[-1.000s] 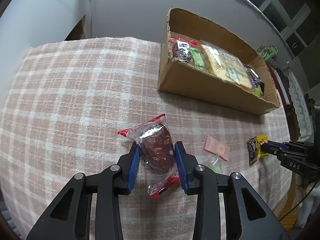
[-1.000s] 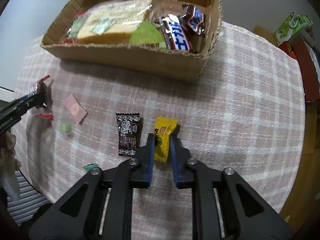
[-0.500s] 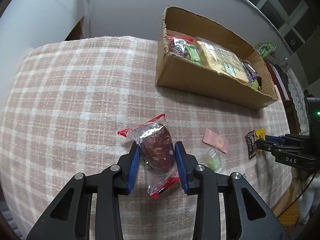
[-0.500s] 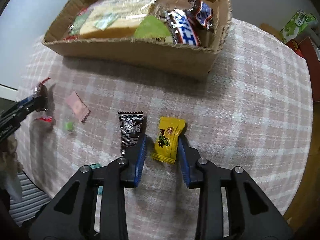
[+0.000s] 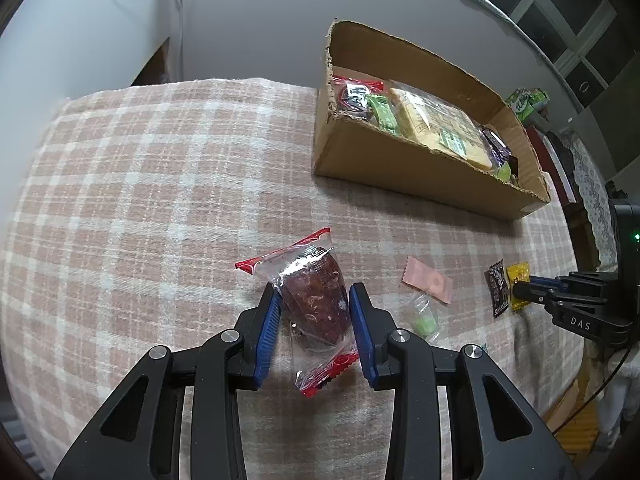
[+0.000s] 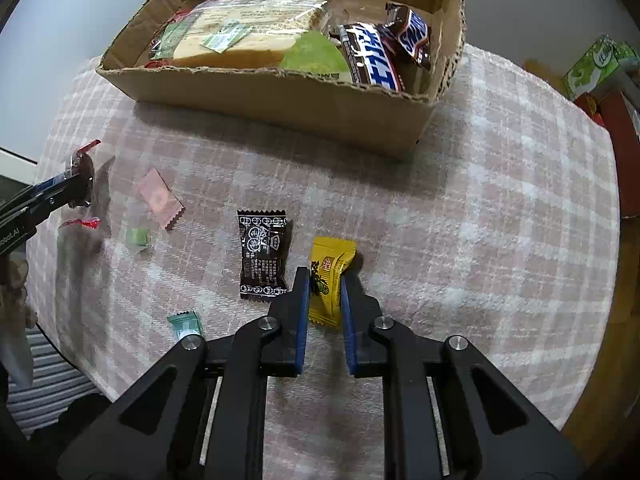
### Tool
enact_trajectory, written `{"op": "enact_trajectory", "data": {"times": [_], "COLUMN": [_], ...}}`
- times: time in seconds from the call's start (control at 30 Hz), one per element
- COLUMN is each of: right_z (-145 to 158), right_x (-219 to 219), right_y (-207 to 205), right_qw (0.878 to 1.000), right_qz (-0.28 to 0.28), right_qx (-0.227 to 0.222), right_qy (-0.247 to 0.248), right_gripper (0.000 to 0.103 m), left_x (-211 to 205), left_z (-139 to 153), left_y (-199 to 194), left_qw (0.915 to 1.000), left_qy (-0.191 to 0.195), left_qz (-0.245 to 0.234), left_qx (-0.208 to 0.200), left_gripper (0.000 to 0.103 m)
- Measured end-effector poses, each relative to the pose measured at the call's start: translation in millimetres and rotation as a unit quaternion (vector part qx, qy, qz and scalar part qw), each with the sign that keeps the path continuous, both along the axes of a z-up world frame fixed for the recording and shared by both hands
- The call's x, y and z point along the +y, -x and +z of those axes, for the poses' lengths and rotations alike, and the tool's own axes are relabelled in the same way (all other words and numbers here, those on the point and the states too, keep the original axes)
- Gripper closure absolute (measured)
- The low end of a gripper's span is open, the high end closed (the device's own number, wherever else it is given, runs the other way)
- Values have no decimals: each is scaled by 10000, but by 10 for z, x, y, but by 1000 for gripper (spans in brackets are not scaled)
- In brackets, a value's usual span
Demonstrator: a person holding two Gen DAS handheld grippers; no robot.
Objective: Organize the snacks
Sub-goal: 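Close the left gripper on the red bag while the right grasps the yellow candy, then carry the red bag and yellow candy into the box and open both grippers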
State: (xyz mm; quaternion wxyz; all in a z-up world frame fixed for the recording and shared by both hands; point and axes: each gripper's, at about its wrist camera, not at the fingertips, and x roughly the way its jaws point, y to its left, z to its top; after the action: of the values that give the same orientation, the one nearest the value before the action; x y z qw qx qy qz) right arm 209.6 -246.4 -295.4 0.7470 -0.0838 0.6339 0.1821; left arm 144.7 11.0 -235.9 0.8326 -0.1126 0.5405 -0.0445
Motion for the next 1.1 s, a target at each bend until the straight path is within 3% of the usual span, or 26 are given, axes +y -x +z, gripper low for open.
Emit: {"op": "enact_trajectory", "data": {"times": [0.17, 0.3, 0.53, 0.63, 0.9, 1.1], "right_z": [102, 314, 405, 619, 1152, 1198], "right_x": [-74, -145, -221, -229, -259, -208], "right_y": [57, 85, 63, 27, -223, -500], "right_qw": [9999, 9993, 9988, 9978, 9934, 9907], "right_qz": [-86, -81, -196, -186, -255, -382], "right_qx": [-78, -239, -280, -413, -920, -1084], "right_qy": [-120, -281, -362, -483, -634, -732], "right_gripper": [94, 94, 95, 95, 94, 94], "left_x": [14, 16, -23, -21, -40, -96], "left_z": [49, 124, 225, 343, 763, 905], "left_y": [26, 26, 4, -30, -377, -695], "left_qw": [10000, 9999, 9997, 9992, 9963, 9947], "left_qy": [63, 100, 113, 154, 142, 56], "left_qz": [32, 7, -24, -64, -220, -361], "left_qx": [-44, -125, -228, -354, -813, -963], "left_gripper": [70, 70, 70, 70, 70, 70]}}
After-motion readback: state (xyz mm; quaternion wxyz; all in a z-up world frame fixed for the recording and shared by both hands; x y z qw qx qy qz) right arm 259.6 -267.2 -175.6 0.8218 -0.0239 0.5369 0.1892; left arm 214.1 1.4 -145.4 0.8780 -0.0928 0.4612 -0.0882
